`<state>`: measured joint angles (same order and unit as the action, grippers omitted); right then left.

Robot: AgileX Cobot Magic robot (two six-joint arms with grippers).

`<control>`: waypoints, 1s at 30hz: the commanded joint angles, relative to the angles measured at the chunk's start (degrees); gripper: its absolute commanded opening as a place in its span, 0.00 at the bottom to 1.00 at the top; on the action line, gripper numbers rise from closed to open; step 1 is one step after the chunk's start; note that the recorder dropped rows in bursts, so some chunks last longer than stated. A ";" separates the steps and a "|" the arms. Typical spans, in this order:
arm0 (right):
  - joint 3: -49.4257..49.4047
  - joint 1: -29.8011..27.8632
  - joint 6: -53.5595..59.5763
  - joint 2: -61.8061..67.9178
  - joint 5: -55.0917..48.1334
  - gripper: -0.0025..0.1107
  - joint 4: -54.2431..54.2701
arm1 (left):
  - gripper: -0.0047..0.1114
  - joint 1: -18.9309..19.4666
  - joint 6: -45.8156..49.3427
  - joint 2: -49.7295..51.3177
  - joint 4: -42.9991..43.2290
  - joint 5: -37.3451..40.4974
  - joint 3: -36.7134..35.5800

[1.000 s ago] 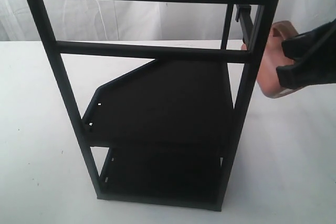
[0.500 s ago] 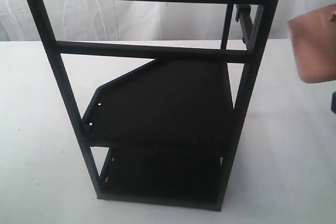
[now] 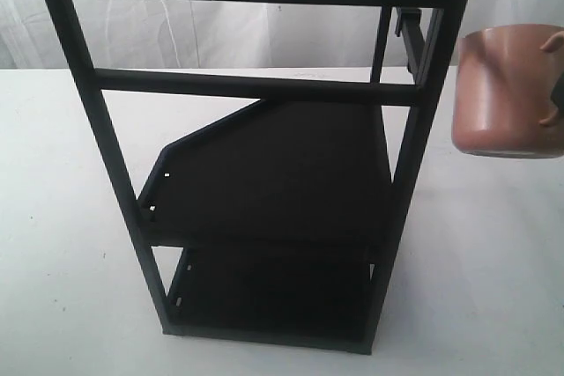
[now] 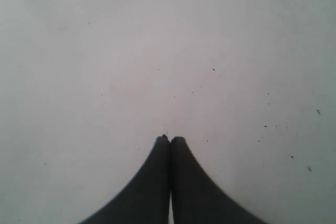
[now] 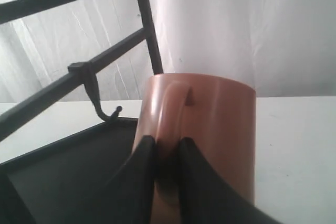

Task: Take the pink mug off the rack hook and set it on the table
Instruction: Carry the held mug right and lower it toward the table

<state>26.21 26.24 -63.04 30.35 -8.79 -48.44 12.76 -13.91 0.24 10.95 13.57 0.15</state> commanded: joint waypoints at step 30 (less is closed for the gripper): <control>-5.63 -1.93 -17.24 0.10 -8.63 0.02 -2.98 | 0.04 0.22 0.24 -0.24 0.17 0.01 -0.15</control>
<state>20.69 24.61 -81.07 30.46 -17.16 -52.37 12.76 -13.91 0.24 10.95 13.57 0.15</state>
